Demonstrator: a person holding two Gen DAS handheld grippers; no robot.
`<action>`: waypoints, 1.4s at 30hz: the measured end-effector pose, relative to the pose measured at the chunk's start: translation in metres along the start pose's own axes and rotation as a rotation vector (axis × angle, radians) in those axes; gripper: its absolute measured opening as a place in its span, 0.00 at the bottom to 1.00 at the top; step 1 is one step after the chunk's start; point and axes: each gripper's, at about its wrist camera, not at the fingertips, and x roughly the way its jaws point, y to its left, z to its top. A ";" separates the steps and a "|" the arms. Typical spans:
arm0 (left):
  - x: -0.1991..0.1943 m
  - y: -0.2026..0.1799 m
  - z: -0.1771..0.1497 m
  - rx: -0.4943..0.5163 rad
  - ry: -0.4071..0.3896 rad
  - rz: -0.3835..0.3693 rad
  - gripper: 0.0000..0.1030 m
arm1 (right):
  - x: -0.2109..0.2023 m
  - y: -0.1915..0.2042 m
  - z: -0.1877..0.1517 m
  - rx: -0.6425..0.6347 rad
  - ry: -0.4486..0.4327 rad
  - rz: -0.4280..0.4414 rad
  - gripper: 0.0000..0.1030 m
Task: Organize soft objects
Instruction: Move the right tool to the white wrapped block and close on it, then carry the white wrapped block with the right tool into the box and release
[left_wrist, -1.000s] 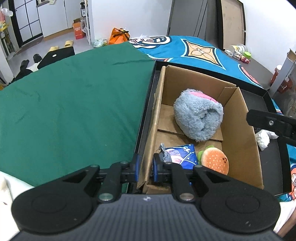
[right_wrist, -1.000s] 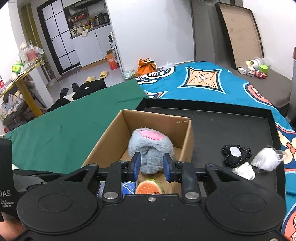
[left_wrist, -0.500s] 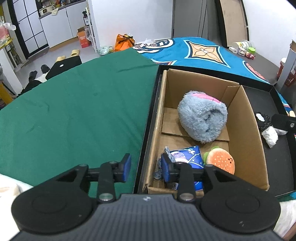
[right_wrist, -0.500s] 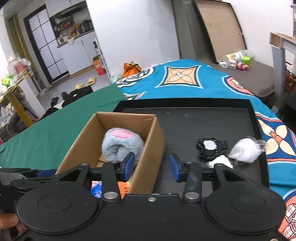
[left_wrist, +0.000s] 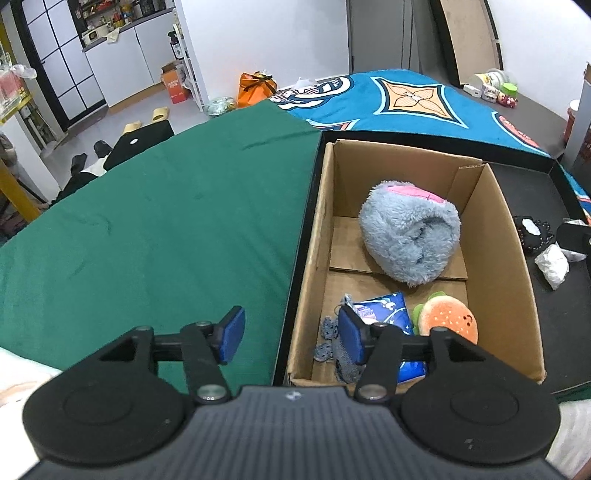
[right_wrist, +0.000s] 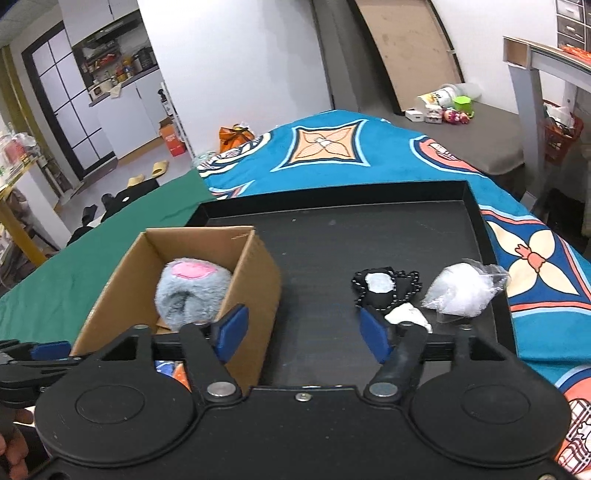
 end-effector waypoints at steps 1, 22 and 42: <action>0.000 -0.002 0.000 0.006 -0.002 0.008 0.55 | 0.001 -0.003 0.000 0.002 -0.001 -0.005 0.71; 0.005 -0.031 0.005 0.122 -0.003 0.158 0.58 | 0.040 -0.053 -0.027 0.069 0.003 -0.126 0.80; 0.018 -0.045 0.010 0.163 0.037 0.206 0.58 | 0.071 -0.063 -0.033 0.046 0.041 -0.162 0.46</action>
